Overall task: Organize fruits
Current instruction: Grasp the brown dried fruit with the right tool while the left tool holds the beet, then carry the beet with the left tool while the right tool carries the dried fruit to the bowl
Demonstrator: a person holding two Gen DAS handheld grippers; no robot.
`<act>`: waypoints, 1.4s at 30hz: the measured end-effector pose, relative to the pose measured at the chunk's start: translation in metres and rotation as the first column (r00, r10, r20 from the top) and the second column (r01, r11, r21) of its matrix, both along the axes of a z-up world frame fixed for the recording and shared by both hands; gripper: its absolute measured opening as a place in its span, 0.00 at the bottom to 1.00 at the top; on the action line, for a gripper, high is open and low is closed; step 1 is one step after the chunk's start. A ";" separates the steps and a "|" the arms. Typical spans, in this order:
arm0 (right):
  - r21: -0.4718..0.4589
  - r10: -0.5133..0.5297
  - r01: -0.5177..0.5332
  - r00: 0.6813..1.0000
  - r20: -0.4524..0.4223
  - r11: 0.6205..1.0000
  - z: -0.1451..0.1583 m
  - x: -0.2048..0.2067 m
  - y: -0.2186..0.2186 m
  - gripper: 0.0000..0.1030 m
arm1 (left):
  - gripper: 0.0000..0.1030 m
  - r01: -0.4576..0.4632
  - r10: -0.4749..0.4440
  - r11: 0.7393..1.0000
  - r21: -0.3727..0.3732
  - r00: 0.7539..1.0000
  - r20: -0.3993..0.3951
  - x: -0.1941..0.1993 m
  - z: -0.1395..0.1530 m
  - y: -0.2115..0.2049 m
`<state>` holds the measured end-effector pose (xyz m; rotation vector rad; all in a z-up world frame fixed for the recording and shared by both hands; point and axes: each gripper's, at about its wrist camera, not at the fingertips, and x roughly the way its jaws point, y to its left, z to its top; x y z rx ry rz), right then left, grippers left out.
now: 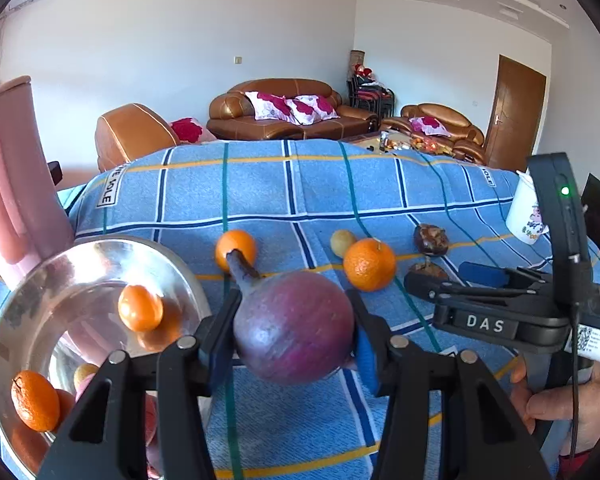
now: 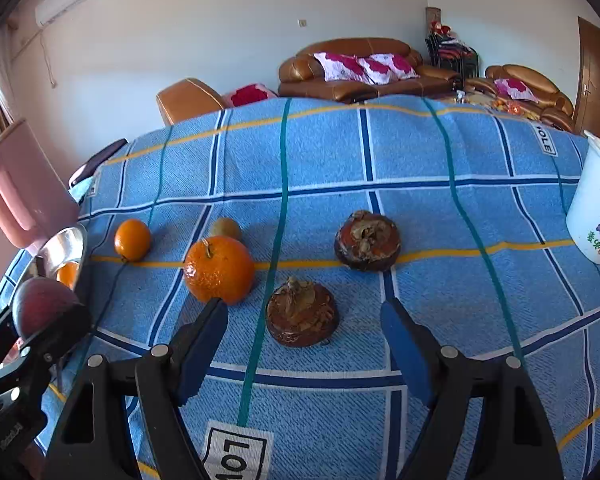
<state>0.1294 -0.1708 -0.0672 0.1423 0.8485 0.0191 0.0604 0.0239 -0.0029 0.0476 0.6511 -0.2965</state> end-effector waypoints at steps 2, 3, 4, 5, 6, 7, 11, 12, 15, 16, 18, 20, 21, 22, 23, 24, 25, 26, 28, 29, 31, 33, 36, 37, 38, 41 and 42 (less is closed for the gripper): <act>-0.020 0.001 -0.001 0.999 -0.034 1.000 -0.004 0.005 0.003 0.61 | 0.51 -0.010 0.010 1.000 0.004 1.000 0.000 0.002 0.000 0.001; -0.038 0.000 -0.001 1.000 -0.030 0.999 -0.004 0.005 0.005 0.60 | 0.51 -0.015 0.015 1.000 0.007 1.000 -0.002 0.003 0.000 0.002; -0.054 0.005 -0.007 0.999 -0.038 0.999 -0.004 0.006 0.008 0.56 | 0.51 -0.020 0.020 1.000 0.012 1.000 -0.003 0.004 -0.001 0.003; -0.074 0.006 -0.009 0.999 -0.041 0.997 -0.005 0.007 0.011 0.55 | 0.51 -0.026 0.026 0.999 0.019 1.000 -0.002 0.003 -0.001 0.002; -0.094 0.003 -0.007 0.999 -0.044 0.996 -0.005 0.007 0.013 0.54 | 0.51 -0.031 0.031 0.999 0.025 1.000 0.000 0.003 -0.001 0.002; -0.104 0.001 -0.006 0.999 -0.043 0.995 -0.004 0.007 0.014 0.48 | 0.51 -0.034 0.034 0.999 0.028 0.999 0.003 0.003 -0.001 0.003; -0.069 -0.022 0.020 0.999 -0.028 0.997 -0.001 0.001 0.006 0.42 | 0.51 -0.050 0.049 0.997 0.052 0.999 0.024 0.000 0.000 0.002; -0.060 -0.035 0.034 0.999 -0.017 0.998 0.001 -0.002 0.002 0.42 | 0.51 -0.054 0.052 0.997 0.059 0.998 0.029 -0.001 0.000 0.002; -0.035 -0.064 0.066 0.996 0.054 0.997 0.009 -0.016 0.000 0.42 | 0.51 -0.060 0.058 0.997 0.056 0.998 0.037 -0.002 0.002 0.006; -0.033 -0.070 0.073 0.994 0.085 0.997 0.013 -0.022 0.000 0.42 | 0.51 -0.063 0.061 0.997 0.053 0.997 0.039 -0.002 0.003 0.008; -0.037 -0.071 0.077 0.987 0.147 0.996 0.020 -0.034 0.004 0.42 | 0.51 -0.071 0.068 0.996 0.050 0.997 0.045 -0.003 0.004 0.013; -0.040 -0.070 0.079 0.976 0.204 0.996 0.027 -0.047 0.010 0.42 | 0.51 -0.082 0.079 0.995 0.052 0.995 0.057 -0.006 0.005 0.018; -0.039 -0.068 0.079 0.972 0.227 0.996 0.029 -0.050 0.014 0.42 | 0.51 -0.089 0.086 0.995 0.051 0.994 0.063 -0.007 0.006 0.021; -0.037 -0.065 0.076 0.967 0.248 0.996 0.031 -0.055 0.018 0.42 | 0.51 -0.095 0.092 0.994 0.048 0.993 0.069 -0.007 0.007 0.025; -0.037 -0.059 0.071 0.962 0.267 0.997 0.034 -0.059 0.022 0.42 | 0.51 -0.101 0.098 0.994 0.044 0.993 0.072 -0.008 0.007 0.030; -0.040 -0.050 0.064 0.958 0.283 0.997 0.036 -0.063 0.026 0.42 | 0.51 -0.108 0.104 0.993 0.041 0.992 0.076 -0.008 0.008 0.034; -0.045 -0.040 0.056 0.954 0.296 0.997 0.037 -0.066 0.031 0.42 | 0.51 -0.114 0.111 0.993 0.043 0.991 0.081 -0.008 0.009 0.038; -0.050 -0.029 0.047 0.951 0.307 0.998 0.039 -0.068 0.037 0.42 | 0.51 -0.123 0.119 0.991 0.048 0.989 0.088 -0.009 0.010 0.042; -0.057 -0.008 0.028 0.945 0.327 0.998 0.041 -0.072 0.049 0.42 | 0.51 -0.143 0.137 0.988 0.058 0.985 0.102 -0.008 0.011 0.052; -0.058 0.003 0.017 0.943 0.333 0.998 0.042 -0.074 0.054 0.43 | 0.51 -0.152 0.146 0.987 0.058 0.984 0.105 -0.007 0.011 0.059; -0.058 0.022 -0.003 0.940 0.341 0.998 0.043 -0.076 0.068 0.43 | 0.51 -0.174 0.168 0.984 0.049 0.980 0.105 -0.006 0.011 0.073; -0.057 0.039 -0.020 0.936 0.350 0.998 0.044 -0.076 0.082 0.43 | 0.51 -0.198 0.192 0.979 0.041 0.976 0.106 -0.005 0.011 0.088; -0.064 0.075 -0.056 0.928 0.364 0.996 0.046 -0.074 0.108 0.43 | 0.51 -0.235 0.229 0.971 0.041 0.967 0.114 -0.004 0.011 0.111; -0.066 0.089 -0.069 0.925 0.369 0.995 0.046 -0.074 0.116 0.43 | 0.51 -0.247 0.241 0.968 0.041 0.964 0.115 -0.003 0.011 0.119; -0.067 0.103 -0.085 0.922 0.372 0.994 0.046 -0.073 0.125 0.43 | 0.51 -0.260 0.254 0.965 0.039 0.960 0.115 -0.003 0.010 0.127; -0.066 0.140 -0.125 0.917 0.372 0.990 0.044 -0.067 0.147 0.43 | 0.51 -0.288 0.282 0.957 0.038 0.953 0.111 -0.001 0.008 0.145; -0.066 0.151 -0.137 0.917 0.370 0.988 0.043 -0.063 0.154 0.43 | 0.51 -0.295 0.289 0.954 0.041 0.951 0.112 -0.001 0.007 0.149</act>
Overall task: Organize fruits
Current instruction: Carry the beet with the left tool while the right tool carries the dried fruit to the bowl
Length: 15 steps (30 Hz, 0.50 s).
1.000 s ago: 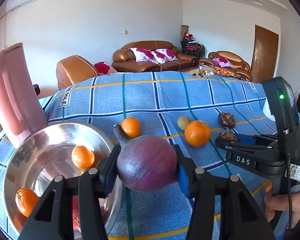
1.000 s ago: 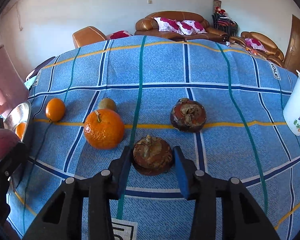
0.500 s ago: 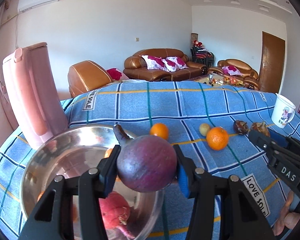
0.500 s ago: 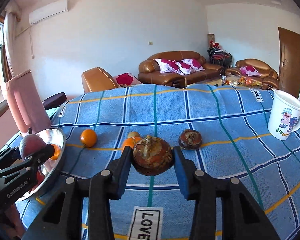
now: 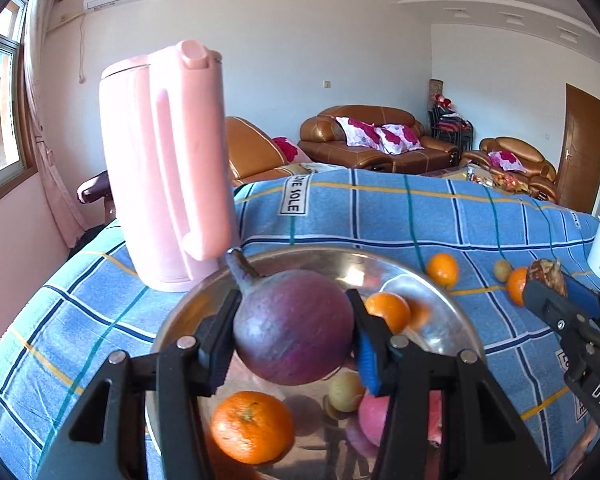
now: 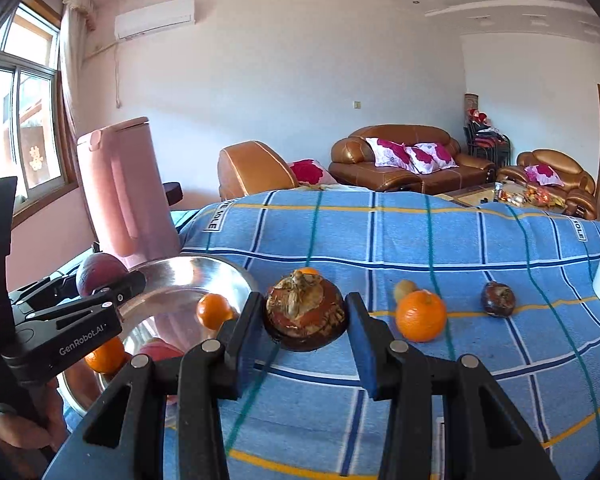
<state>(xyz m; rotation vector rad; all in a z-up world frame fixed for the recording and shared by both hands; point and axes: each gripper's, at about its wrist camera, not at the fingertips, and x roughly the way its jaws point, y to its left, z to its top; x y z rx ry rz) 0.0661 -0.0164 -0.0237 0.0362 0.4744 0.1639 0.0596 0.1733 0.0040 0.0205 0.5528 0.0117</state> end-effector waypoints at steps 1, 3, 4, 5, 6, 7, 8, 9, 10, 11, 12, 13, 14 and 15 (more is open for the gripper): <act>-0.001 0.011 -0.011 1.000 -0.004 1.000 -0.001 0.003 0.007 0.43 | 0.51 -0.007 0.007 1.000 0.003 1.000 0.001 -0.001 -0.001 0.005; 0.001 0.030 -0.030 1.000 -0.008 1.000 -0.002 0.009 0.020 0.43 | 0.51 -0.018 0.018 1.000 0.005 1.000 0.003 0.001 -0.001 0.012; 0.001 0.035 -0.035 0.999 -0.010 0.999 -0.003 0.012 0.026 0.43 | 0.51 -0.022 0.022 1.000 0.004 1.000 0.003 0.002 -0.001 0.015; 0.001 0.041 -0.041 0.999 -0.017 0.999 -0.004 0.015 0.032 0.43 | 0.51 -0.027 0.027 1.000 0.003 1.000 0.003 0.002 -0.001 0.018; 0.004 0.046 -0.045 0.999 -0.026 0.999 -0.006 0.018 0.037 0.43 | 0.51 -0.031 0.031 1.000 0.003 1.000 0.001 0.002 -0.002 0.020; 0.009 0.050 -0.050 0.998 -0.036 0.999 -0.008 0.021 0.041 0.43 | 0.51 -0.034 0.034 0.999 0.004 0.999 -0.001 0.003 -0.002 0.022; 0.012 0.055 -0.054 0.997 -0.048 0.998 -0.010 0.023 0.045 0.43 | 0.51 -0.037 0.037 0.999 0.008 0.999 -0.004 0.004 -0.003 0.024; 0.007 0.056 -0.055 0.997 -0.058 0.998 -0.012 0.025 0.049 0.43 | 0.51 -0.039 0.039 0.999 0.014 0.999 -0.008 0.005 -0.004 0.025; -0.004 0.053 -0.054 0.996 -0.067 0.999 -0.013 0.027 0.052 0.43 | 0.51 -0.043 0.044 0.999 0.020 0.999 -0.012 0.007 -0.005 0.025; -0.007 0.050 -0.051 0.996 -0.072 0.999 -0.014 0.028 0.054 0.43 | 0.51 -0.046 0.047 0.999 0.024 0.999 -0.018 0.009 -0.006 0.024; -0.001 0.050 -0.050 0.996 -0.080 0.999 -0.015 0.030 0.055 0.43 | 0.51 -0.046 0.047 0.999 0.029 0.999 -0.025 0.011 -0.007 0.023; 0.005 0.050 -0.050 0.994 -0.095 0.999 -0.016 0.033 0.055 0.43 | 0.51 -0.046 0.047 0.998 0.034 0.998 -0.034 0.013 -0.008 0.022; 0.009 0.050 -0.049 0.993 -0.111 0.999 -0.017 0.035 0.056 0.43 | 0.51 -0.046 0.048 0.998 0.041 0.998 -0.043 0.015 -0.010 0.020; 0.015 0.051 -0.049 0.991 -0.125 0.999 -0.019 0.038 0.057 0.43 | 0.51 -0.047 0.050 0.998 0.049 0.997 -0.052 0.016 -0.011 0.018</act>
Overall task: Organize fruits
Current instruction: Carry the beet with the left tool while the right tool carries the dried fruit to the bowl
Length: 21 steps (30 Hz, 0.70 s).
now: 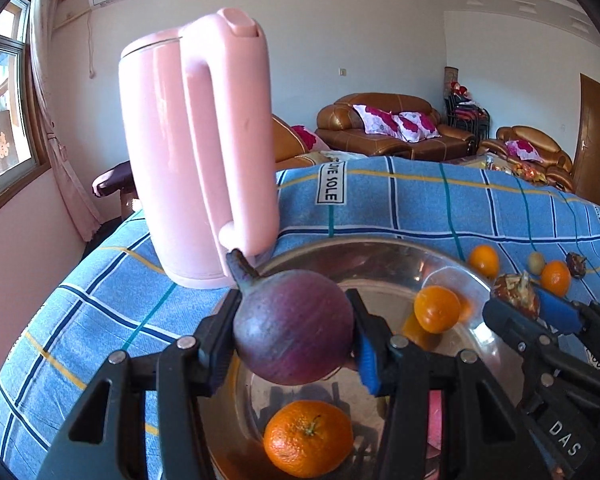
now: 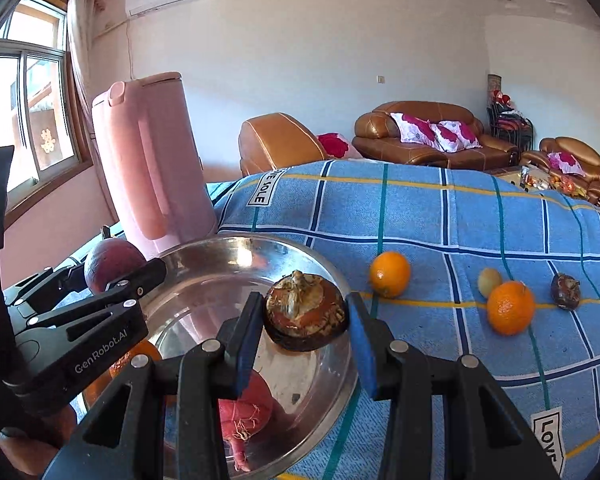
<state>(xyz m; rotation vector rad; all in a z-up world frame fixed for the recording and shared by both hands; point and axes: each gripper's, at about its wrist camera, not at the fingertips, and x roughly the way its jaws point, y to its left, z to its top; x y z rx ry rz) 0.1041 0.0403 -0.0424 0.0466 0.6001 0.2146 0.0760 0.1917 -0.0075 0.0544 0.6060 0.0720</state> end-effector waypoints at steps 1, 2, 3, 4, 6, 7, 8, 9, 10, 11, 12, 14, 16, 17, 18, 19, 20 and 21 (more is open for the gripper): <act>0.006 0.002 -0.002 1.000 -0.010 1.000 -0.001 0.002 0.000 0.43 | 0.51 0.000 0.000 1.000 0.010 1.000 -0.007 0.001 -0.002 -0.001; 0.009 0.006 -0.005 1.000 -0.015 1.000 -0.002 0.003 0.001 0.43 | 0.51 0.000 0.000 1.000 0.021 1.000 -0.010 0.000 -0.003 -0.004; 0.006 0.010 -0.010 1.000 -0.019 1.000 -0.003 0.003 0.003 0.43 | 0.51 -0.001 0.001 0.999 0.034 1.000 -0.009 0.001 -0.004 -0.006; 0.001 0.016 -0.016 1.000 -0.022 1.000 -0.003 0.003 0.004 0.43 | 0.51 -0.002 0.003 0.999 0.046 1.000 -0.009 0.001 -0.005 -0.008; -0.012 0.027 -0.027 0.999 -0.032 1.000 -0.004 0.004 0.007 0.43 | 0.51 -0.002 0.003 0.998 0.058 1.000 -0.014 0.002 -0.007 -0.010; -0.016 0.029 -0.030 0.999 -0.040 0.999 -0.004 0.004 0.008 0.43 | 0.51 0.000 0.002 0.998 0.058 1.000 -0.022 0.003 -0.008 -0.011; -0.019 0.033 -0.034 0.998 -0.053 0.999 -0.006 0.007 0.009 0.43 | 0.51 0.000 0.002 0.998 0.058 1.000 -0.030 0.006 -0.009 -0.011; -0.020 0.035 -0.036 0.997 -0.067 0.999 -0.007 0.009 0.010 0.43 | 0.51 -0.002 0.004 0.998 0.060 0.999 -0.038 0.009 -0.010 -0.012; -0.018 0.037 -0.039 0.996 -0.082 0.999 -0.009 0.011 0.010 0.43 | 0.51 -0.004 0.007 0.998 0.064 0.999 -0.046 0.010 -0.012 -0.013; -0.014 0.041 -0.043 0.995 -0.095 0.999 -0.010 0.014 0.010 0.43 | 0.51 -0.005 0.009 0.998 0.065 0.999 -0.052 0.011 -0.013 -0.013; -0.010 0.045 -0.046 0.993 -0.105 0.999 -0.011 0.015 0.010 0.43 | 0.51 -0.005 0.008 0.998 0.063 0.999 -0.047 0.011 -0.012 -0.013; -0.009 0.047 -0.049 0.992 -0.119 0.999 -0.013 0.016 0.011 0.43 | 0.51 -0.007 0.011 0.998 0.069 0.999 -0.050 0.011 -0.013 -0.013; -0.009 0.057 -0.059 0.989 -0.133 0.998 -0.014 0.017 0.011 0.43 | 0.51 -0.011 0.015 0.997 0.070 0.998 -0.053 0.011 -0.014 -0.013; -0.011 0.061 -0.063 0.989 -0.134 0.998 -0.014 0.017 0.012 0.43 | 0.51 -0.014 0.018 0.997 0.074 0.998 -0.055 0.012 -0.014 -0.013; -0.012 0.062 -0.064 0.989 -0.133 0.998 -0.014 0.017 0.012 0.43 | 0.51 -0.015 0.019 0.997 0.077 0.998 -0.056 0.013 -0.014 -0.014; -0.012 0.064 -0.066 0.989 -0.134 0.998 -0.014 0.017 0.013 0.43 | 0.51 -0.015 0.020 0.997 0.079 0.998 -0.056 0.015 -0.015 -0.014; -0.009 0.067 -0.069 0.989 -0.135 0.998 -0.013 0.016 0.011 0.43 | 0.51 -0.018 0.023 0.996 0.084 0.998 -0.056 0.015 -0.015 -0.014; -0.008 0.069 -0.070 0.988 -0.135 0.997 -0.014 0.016 0.012 0.43 | 0.51 -0.021 0.026 0.996 0.090 0.998 -0.056 0.015 -0.015 -0.015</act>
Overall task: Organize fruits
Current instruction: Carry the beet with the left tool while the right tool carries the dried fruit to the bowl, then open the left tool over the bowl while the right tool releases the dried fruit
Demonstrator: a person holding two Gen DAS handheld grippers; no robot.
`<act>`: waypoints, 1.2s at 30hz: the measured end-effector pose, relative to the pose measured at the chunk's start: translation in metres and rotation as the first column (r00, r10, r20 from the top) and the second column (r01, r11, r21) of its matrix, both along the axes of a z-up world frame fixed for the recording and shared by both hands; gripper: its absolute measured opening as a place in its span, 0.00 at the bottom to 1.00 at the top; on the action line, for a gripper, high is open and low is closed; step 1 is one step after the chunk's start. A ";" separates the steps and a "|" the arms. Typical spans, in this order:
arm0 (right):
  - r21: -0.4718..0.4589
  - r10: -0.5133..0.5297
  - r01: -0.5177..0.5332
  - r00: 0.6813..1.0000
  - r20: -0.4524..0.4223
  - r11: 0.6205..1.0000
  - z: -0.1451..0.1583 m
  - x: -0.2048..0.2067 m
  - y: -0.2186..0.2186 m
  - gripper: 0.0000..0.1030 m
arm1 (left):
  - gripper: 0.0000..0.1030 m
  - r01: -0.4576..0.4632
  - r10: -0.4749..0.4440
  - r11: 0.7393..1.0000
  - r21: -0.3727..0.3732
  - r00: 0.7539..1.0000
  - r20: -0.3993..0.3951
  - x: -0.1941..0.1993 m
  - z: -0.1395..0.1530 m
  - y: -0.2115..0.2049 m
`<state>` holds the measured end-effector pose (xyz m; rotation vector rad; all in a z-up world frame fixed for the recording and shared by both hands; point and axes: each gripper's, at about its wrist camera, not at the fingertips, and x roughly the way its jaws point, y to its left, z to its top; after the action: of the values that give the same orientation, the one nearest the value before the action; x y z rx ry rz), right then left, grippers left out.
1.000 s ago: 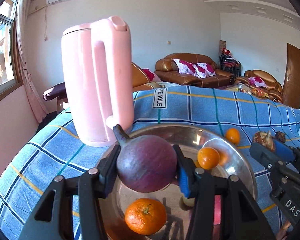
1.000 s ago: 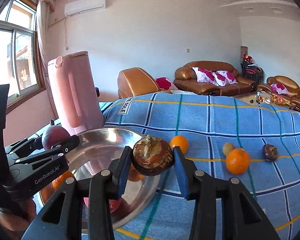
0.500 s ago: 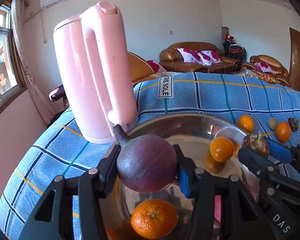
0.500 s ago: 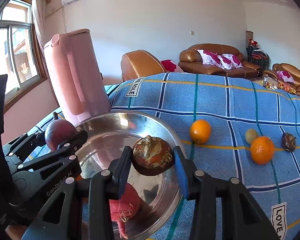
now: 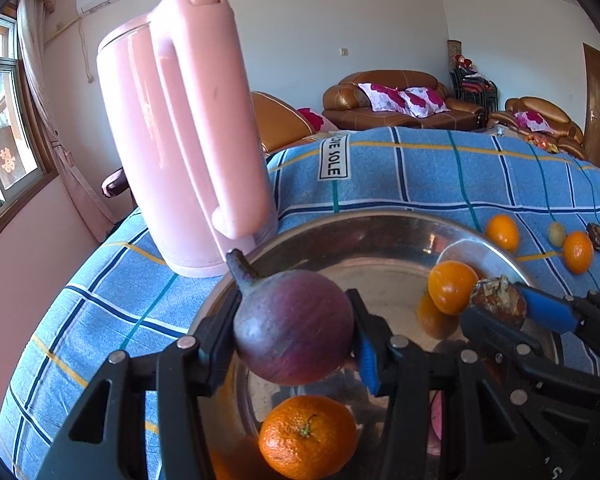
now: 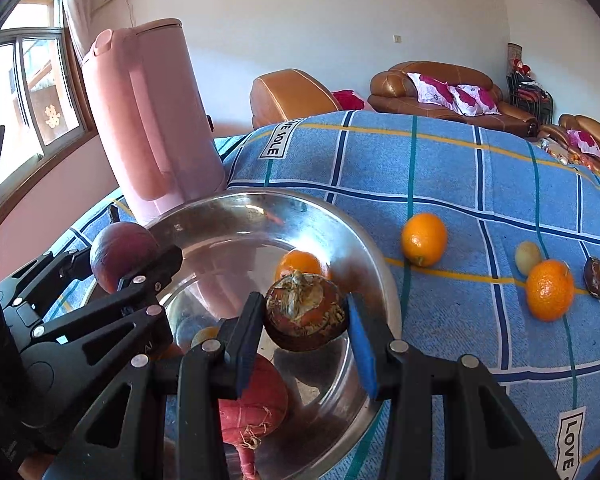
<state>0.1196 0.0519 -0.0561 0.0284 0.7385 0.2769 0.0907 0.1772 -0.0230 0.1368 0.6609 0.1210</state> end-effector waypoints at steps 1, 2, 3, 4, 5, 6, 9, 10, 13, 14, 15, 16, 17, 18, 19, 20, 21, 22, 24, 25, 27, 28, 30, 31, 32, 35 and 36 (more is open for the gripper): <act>0.001 0.001 -0.001 1.000 0.000 1.000 0.000 0.000 0.000 0.43 | 0.51 -0.002 0.002 1.000 0.007 1.000 0.001 0.000 0.000 0.000; 0.002 0.001 -0.001 1.000 0.000 1.000 0.000 0.000 0.000 0.43 | 0.51 -0.004 0.004 1.000 0.014 1.000 0.001 0.000 0.000 -0.001; 0.002 0.001 -0.001 1.000 0.000 1.000 0.000 0.000 0.000 0.43 | 0.51 -0.005 0.005 1.000 0.019 1.000 0.002 0.000 -0.001 -0.001; 0.004 0.001 -0.001 1.000 -0.001 1.000 0.000 0.000 0.000 0.43 | 0.51 -0.005 0.005 1.000 0.021 1.000 0.002 0.000 -0.001 -0.002; 0.006 0.004 -0.004 1.000 -0.002 1.000 0.000 0.000 0.000 0.43 | 0.51 -0.006 0.006 1.000 0.019 1.000 0.000 0.001 -0.001 -0.001; 0.009 0.006 -0.006 1.000 -0.002 1.000 0.000 0.001 0.000 0.43 | 0.51 -0.007 0.007 1.000 0.016 1.000 -0.002 0.001 -0.001 0.000; 0.009 0.009 -0.009 1.000 0.011 1.000 0.002 -0.001 0.001 0.43 | 0.51 -0.012 0.012 1.000 0.007 1.000 -0.005 0.001 -0.002 0.002; 0.009 0.010 -0.010 1.000 0.021 1.000 0.003 -0.003 0.000 0.43 | 0.51 -0.014 0.015 1.000 0.005 1.000 -0.006 0.000 -0.001 0.003; 0.006 0.009 -0.009 0.999 0.048 1.000 0.006 -0.008 0.001 0.43 | 0.53 -0.020 0.020 1.000 -0.003 1.000 -0.004 0.001 -0.001 0.005; 0.005 0.006 -0.007 0.998 0.055 1.000 0.007 -0.009 0.001 0.44 | 0.53 -0.024 0.024 1.000 -0.003 1.000 0.003 0.001 -0.001 0.005; 0.007 0.007 -0.007 0.998 0.057 1.000 0.007 -0.009 0.000 0.44 | 0.54 -0.027 0.027 1.000 0.004 1.000 0.012 0.000 0.000 0.004; 0.009 0.006 -0.006 0.998 0.056 1.000 0.007 -0.009 -0.001 0.45 | 0.57 -0.034 0.034 0.999 0.020 0.999 0.018 -0.002 0.000 0.004; 0.012 0.003 -0.003 0.998 0.055 1.000 0.007 -0.009 -0.001 0.45 | 0.58 -0.039 0.039 0.999 0.030 0.999 0.022 -0.002 0.000 0.003; 0.017 -0.001 0.000 0.999 0.055 1.000 0.007 -0.008 -0.003 0.46 | 0.61 -0.041 0.041 0.999 0.035 0.999 0.027 -0.002 0.001 0.003; 0.022 -0.005 0.004 0.998 0.055 1.000 0.007 -0.008 -0.004 0.47 | 0.65 -0.046 0.045 0.998 0.037 0.999 0.030 -0.003 0.001 0.003; 0.028 -0.009 0.008 0.998 0.056 1.000 0.007 -0.008 -0.005 0.49 | 0.67 -0.051 0.050 0.998 0.036 0.998 0.035 -0.003 0.002 0.004; 0.034 -0.013 0.011 0.998 0.058 0.999 0.007 -0.008 -0.007 0.50 | 0.72 -0.057 0.056 0.998 0.033 0.998 0.041 -0.004 0.003 0.005; 0.041 -0.016 0.014 0.998 0.062 0.999 0.008 -0.009 -0.008 0.52 | 0.78 -0.065 0.063 0.997 0.029 0.997 0.046 -0.004 0.003 0.006; 0.057 -0.022 0.017 0.997 0.077 0.998 0.009 -0.011 -0.011 0.55 | 0.90 -0.076 0.076 0.997 0.012 0.996 0.056 -0.006 0.006 0.010; 0.066 -0.026 0.021 0.996 0.090 0.998 0.011 -0.013 -0.013 0.58 | 0.97 -0.082 0.082 0.997 0.001 0.995 0.063 -0.008 0.008 0.013; 0.070 -0.045 0.037 0.992 0.119 0.997 0.014 -0.016 -0.017 0.66 | 1.00 -0.094 0.096 0.995 -0.027 0.992 0.087 -0.011 0.011 0.017; 0.069 -0.056 0.047 0.989 0.135 0.997 0.016 -0.017 -0.018 0.73 | 1.00 -0.098 0.101 0.994 -0.041 0.990 0.102 -0.013 0.014 0.020; 0.071 -0.072 0.061 0.984 0.165 0.996 0.019 -0.020 -0.020 0.76 | 1.00 -0.100 0.108 0.993 -0.068 0.986 0.129 -0.018 0.018 0.023; 0.075 -0.079 0.066 0.981 0.175 0.995 0.021 -0.021 -0.021 0.77 | 1.00 -0.099 0.110 0.992 -0.082 0.984 0.140 -0.020 0.019 0.024; 0.074 -0.085 0.072 0.980 0.180 0.995 0.021 -0.021 -0.022 0.78 | 1.00 -0.095 0.108 0.991 -0.094 0.983 0.151 -0.023 0.020 0.025; 0.049 -0.105 0.098 0.978 0.181 0.994 0.020 -0.020 -0.024 0.80 | 1.00 -0.086 0.106 0.990 -0.114 0.978 0.182 -0.028 0.022 0.024; 0.041 -0.111 0.105 0.977 0.183 0.994 0.020 -0.019 -0.024 0.80 | 1.00 -0.084 0.105 0.990 -0.115 0.976 0.193 -0.030 0.023 0.023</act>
<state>0.1001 0.0279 -0.0362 0.0712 0.5460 0.1842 0.0605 0.2003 -0.0002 -0.0096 0.4729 0.1884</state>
